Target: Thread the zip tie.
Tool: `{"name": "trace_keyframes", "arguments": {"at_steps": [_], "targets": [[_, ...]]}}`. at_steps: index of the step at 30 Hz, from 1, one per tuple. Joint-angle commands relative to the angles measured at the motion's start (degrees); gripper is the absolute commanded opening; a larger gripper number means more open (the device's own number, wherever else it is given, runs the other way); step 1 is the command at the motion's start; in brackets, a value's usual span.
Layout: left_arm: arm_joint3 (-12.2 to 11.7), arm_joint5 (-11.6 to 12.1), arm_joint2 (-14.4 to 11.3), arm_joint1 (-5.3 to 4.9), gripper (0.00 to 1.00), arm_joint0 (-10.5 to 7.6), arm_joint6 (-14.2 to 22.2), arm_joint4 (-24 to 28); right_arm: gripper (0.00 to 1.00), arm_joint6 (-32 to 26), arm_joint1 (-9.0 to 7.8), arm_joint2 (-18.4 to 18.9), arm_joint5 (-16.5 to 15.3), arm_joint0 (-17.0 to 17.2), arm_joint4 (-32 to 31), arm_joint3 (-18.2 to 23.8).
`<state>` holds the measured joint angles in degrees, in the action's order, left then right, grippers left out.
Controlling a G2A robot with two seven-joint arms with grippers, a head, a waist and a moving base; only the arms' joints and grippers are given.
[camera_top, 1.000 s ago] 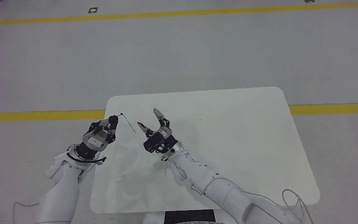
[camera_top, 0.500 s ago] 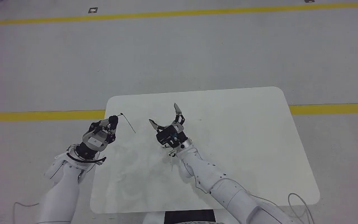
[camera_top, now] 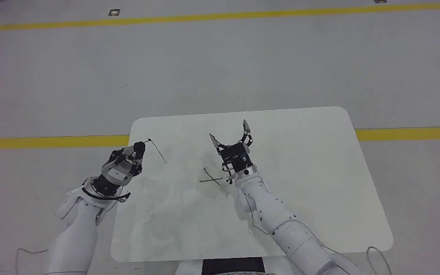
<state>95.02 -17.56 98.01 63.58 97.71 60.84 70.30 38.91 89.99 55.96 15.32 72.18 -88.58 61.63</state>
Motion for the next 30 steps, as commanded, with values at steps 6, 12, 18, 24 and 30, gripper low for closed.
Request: {"name": "trace_keyframes", "arguments": {"at_steps": [6, 12, 18, 24, 30], "targets": [[0.0, 0.0, 0.0, 0.00, 0.00, 0.00, 0.0, 0.0, 1.00, -3.0, -2.77, 8.5, -3.8, 5.9, -1.2, 9.8], [0.0, 0.0, 0.0, 0.00, 0.00, 0.00, 0.0, 0.0, 1.00, -3.4, -3.06, 9.3, -4.1, 6.5, -1.4, 10.7], [2.2, 0.5, -1.7, 0.13, 0.00, -0.44, 2.5, 1.0, 1.00, -3.4, -3.06, 9.3, -4.1, 6.5, -1.4, 10.7], [2.2, 0.5, -2.2, 0.09, 0.00, -0.48, 3.4, 0.7, 1.00, -3.4, -3.06, 9.3, -4.1, 6.5, -1.4, 10.7], [2.2, 0.5, -2.2, 0.09, 0.00, -0.48, 3.4, 0.7, 1.00, -3.4, -3.06, 9.3, -4.1, 6.5, -1.4, 10.7]]}}
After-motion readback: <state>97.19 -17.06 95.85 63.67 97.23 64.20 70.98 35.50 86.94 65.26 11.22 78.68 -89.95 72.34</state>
